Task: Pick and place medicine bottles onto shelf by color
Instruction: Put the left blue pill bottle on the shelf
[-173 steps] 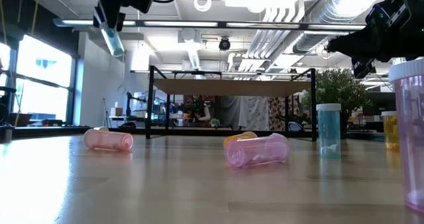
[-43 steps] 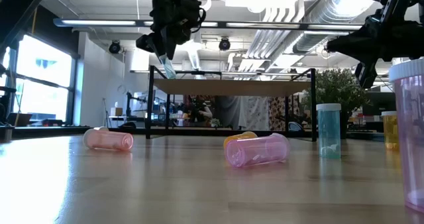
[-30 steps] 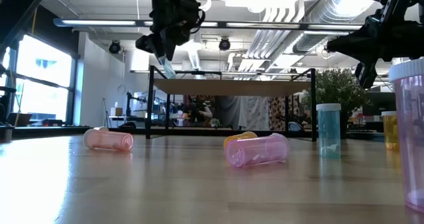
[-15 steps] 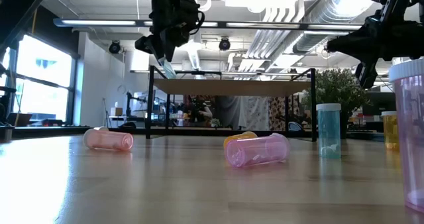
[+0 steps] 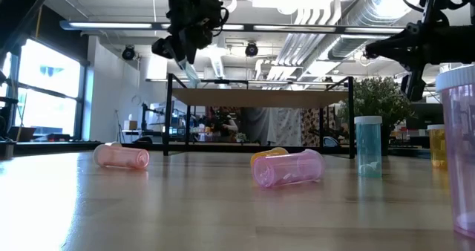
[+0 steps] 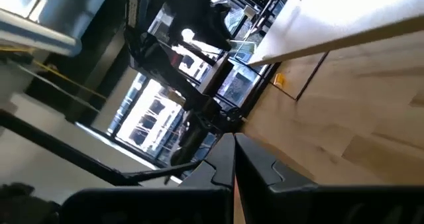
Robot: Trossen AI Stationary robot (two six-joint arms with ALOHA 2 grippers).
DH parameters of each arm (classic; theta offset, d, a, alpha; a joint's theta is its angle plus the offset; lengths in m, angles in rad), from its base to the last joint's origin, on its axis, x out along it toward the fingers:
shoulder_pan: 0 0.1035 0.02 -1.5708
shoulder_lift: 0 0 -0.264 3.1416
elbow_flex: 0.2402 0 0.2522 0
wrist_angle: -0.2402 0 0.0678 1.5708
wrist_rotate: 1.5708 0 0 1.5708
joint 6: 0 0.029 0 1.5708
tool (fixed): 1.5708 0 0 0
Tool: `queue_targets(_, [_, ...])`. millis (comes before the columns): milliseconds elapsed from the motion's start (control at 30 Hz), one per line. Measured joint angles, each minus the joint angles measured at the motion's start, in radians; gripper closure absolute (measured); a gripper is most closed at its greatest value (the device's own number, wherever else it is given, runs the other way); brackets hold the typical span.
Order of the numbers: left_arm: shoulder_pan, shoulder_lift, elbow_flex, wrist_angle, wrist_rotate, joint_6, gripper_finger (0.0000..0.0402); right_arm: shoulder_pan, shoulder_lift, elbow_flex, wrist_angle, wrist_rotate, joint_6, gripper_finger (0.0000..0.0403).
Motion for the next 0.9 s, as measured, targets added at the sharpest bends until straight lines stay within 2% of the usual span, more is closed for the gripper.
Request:
queue_targets(267, [-0.056, -0.073, 0.000, 0.000, 0.002, 0.000, 0.0294, 0.000, 0.000, 0.000, 0.106, 0.001, 0.045, 0.0403])
queue_targets(633, [-0.202, -0.107, 0.001, 0.000, 0.010, 0.002, 0.0294, 0.000, 0.000, 0.000, 0.320, -0.048, -0.092, 0.0400])
queue_targets(767, [-0.256, -0.107, 0.001, 0.000, 0.025, 0.029, 0.0294, 0.000, 0.003, 0.056, 0.338, -0.047, -0.202, 0.0377])
queue_targets(900, [-0.304, -0.107, 0.001, 0.000, 0.050, 0.028, 0.0294, 0.001, 0.050, 0.172, 0.291, -0.046, -0.320, 0.0331])
